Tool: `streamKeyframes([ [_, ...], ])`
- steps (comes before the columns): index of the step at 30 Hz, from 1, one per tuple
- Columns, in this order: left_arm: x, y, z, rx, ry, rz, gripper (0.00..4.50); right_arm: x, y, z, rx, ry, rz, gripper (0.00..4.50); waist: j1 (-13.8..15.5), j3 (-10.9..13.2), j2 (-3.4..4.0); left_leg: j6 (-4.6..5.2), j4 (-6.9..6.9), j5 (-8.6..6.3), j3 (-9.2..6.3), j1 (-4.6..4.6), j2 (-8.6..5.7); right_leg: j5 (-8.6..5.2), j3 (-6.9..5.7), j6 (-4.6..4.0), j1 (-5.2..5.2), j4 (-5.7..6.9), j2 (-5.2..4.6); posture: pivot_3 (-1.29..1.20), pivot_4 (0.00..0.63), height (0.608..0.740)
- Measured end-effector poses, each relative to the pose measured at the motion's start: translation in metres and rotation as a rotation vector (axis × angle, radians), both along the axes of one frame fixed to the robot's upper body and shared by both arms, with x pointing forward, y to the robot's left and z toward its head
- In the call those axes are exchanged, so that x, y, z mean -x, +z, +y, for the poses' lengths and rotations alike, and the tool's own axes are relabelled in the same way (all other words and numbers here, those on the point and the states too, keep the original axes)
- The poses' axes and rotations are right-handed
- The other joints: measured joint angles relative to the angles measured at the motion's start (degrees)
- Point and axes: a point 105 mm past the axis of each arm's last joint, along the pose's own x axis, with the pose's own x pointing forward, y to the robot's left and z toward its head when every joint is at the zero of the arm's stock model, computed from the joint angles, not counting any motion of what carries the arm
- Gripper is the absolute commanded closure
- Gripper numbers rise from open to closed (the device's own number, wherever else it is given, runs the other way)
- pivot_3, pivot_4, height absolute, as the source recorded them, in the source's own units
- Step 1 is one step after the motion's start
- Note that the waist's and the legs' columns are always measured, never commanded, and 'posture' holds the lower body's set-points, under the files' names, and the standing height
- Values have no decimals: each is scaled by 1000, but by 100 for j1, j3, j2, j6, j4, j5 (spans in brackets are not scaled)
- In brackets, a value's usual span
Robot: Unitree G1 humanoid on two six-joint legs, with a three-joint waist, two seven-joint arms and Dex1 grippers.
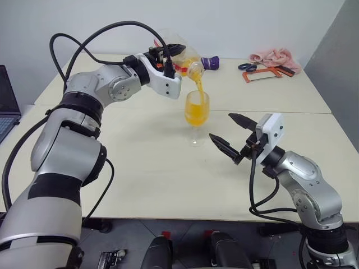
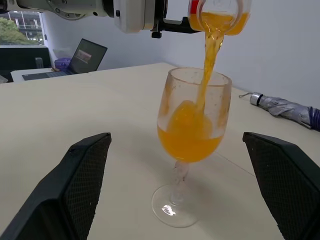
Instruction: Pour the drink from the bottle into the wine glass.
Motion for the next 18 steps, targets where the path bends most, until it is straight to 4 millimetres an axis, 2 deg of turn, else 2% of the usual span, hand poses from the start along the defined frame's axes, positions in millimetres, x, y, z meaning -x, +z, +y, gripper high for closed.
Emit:
streamKeyframes([
  [18, -1, 0, 1, -5, 12, -10, 2812, 0, 0, 0, -1, 1, 3, 0, 0, 0, 0, 0, 0, 0, 0, 0, 0, 0, 0, 0, 0, 1, 0, 0, 150, 740],
])
